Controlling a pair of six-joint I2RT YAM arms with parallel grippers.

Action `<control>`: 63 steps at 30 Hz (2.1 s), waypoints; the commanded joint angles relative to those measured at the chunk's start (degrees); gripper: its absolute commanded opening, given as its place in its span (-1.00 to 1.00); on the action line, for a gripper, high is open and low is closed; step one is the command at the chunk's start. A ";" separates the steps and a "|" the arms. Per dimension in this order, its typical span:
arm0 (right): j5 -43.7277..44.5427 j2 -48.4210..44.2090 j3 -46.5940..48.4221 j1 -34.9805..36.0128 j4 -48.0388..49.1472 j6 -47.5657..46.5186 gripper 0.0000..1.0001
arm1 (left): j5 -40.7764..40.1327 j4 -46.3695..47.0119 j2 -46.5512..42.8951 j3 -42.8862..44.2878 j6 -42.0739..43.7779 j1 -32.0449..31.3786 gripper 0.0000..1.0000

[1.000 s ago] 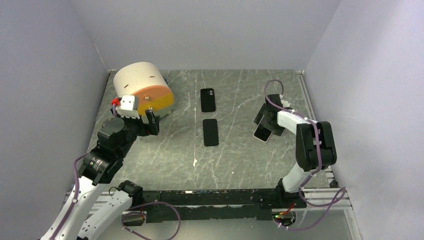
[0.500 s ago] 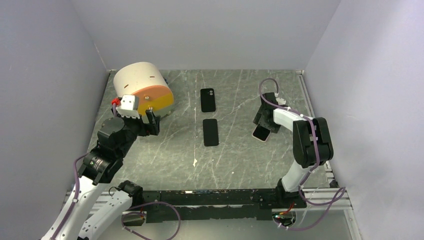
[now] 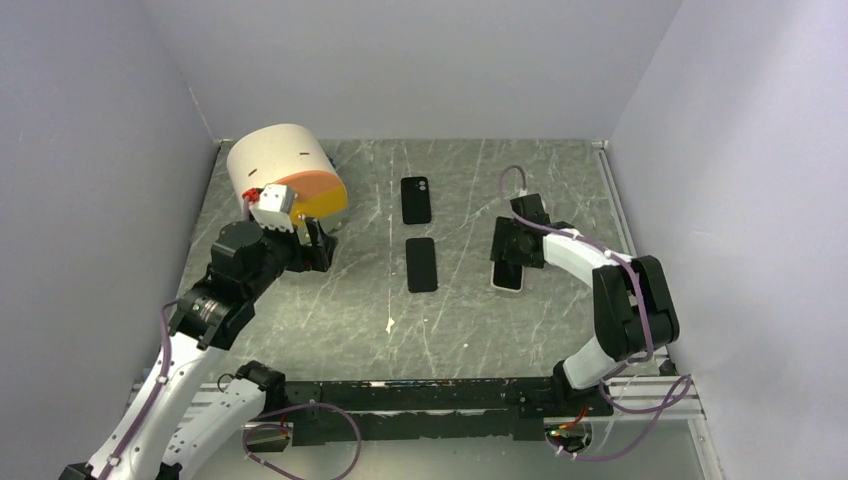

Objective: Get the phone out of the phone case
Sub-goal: Pick up the phone at the center of the board.

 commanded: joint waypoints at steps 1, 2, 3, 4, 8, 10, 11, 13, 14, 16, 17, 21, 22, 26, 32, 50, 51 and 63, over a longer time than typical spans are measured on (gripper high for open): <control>-3.66 -6.51 1.27 4.97 6.19 -10.68 -0.56 | 6.26 -1.42 2.32 3.59 -2.99 0.24 0.88; -4.73 -7.09 1.24 5.98 6.95 -12.16 -0.64 | 7.05 -1.66 2.86 3.78 -3.15 0.24 0.88; -5.50 -8.44 1.16 6.79 7.80 -13.28 -0.67 | 7.83 -1.80 3.37 3.97 -3.33 0.24 0.88; -7.94 -9.50 1.01 7.58 8.85 -14.78 -0.78 | 8.48 -1.83 3.91 3.99 -3.69 0.24 0.88; -16.86 -13.56 0.01 10.73 13.30 -22.26 -1.00 | 12.11 -0.98 6.30 3.96 -6.23 0.24 0.88; -22.00 -14.90 0.11 12.41 14.01 -27.54 -1.00 | 13.94 -0.29 7.72 3.82 -7.79 0.28 0.88; -23.92 -15.46 0.16 13.24 14.34 -29.66 -1.00 | 14.87 0.09 8.39 3.71 -8.51 0.25 0.88; -28.41 -16.30 0.36 14.84 14.58 -34.71 -1.00 | 16.17 0.78 9.81 3.64 -10.14 0.24 0.88; -30.02 -16.55 0.65 15.50 14.38 -36.68 -1.00 | 16.73 1.11 10.50 3.54 -11.04 0.24 0.88; -32.96 -16.86 1.67 16.91 13.26 -41.17 -1.00 | 18.32 2.21 11.65 3.43 -12.46 0.24 0.88; -34.26 -16.82 2.12 17.58 12.41 -43.52 -1.00 | 19.13 2.76 12.26 3.43 -13.02 0.24 0.88; -36.98 -16.36 5.38 20.14 8.01 -53.59 -1.00 | 22.82 4.78 14.69 4.21 -14.42 0.28 0.88; -38.11 -16.20 6.22 20.68 6.72 -56.41 -1.00 | 23.89 5.10 15.41 4.48 -14.58 0.25 0.86; -42.89 -15.21 9.73 22.46 2.74 -65.61 -1.00 | 28.98 6.51 18.88 5.32 -15.45 0.24 0.78; -42.74 -11.54 16.09 26.12 -3.59 -75.75 -1.00 | 34.63 9.68 22.59 5.46 -17.69 0.24 0.75; -40.30 -8.52 20.97 32.23 -6.14 -85.30 -1.00 | 50.22 20.87 32.98 1.44 -24.91 0.16 0.03; -40.24 -8.52 21.07 32.37 -6.16 -85.51 -1.00 | 51.30 21.35 33.35 1.28 -25.13 0.15 -0.01; -38.17 -8.16 21.36 33.19 -4.17 -86.01 -1.00 | 56.22 20.72 35.68 1.35 -23.32 -0.81 -0.60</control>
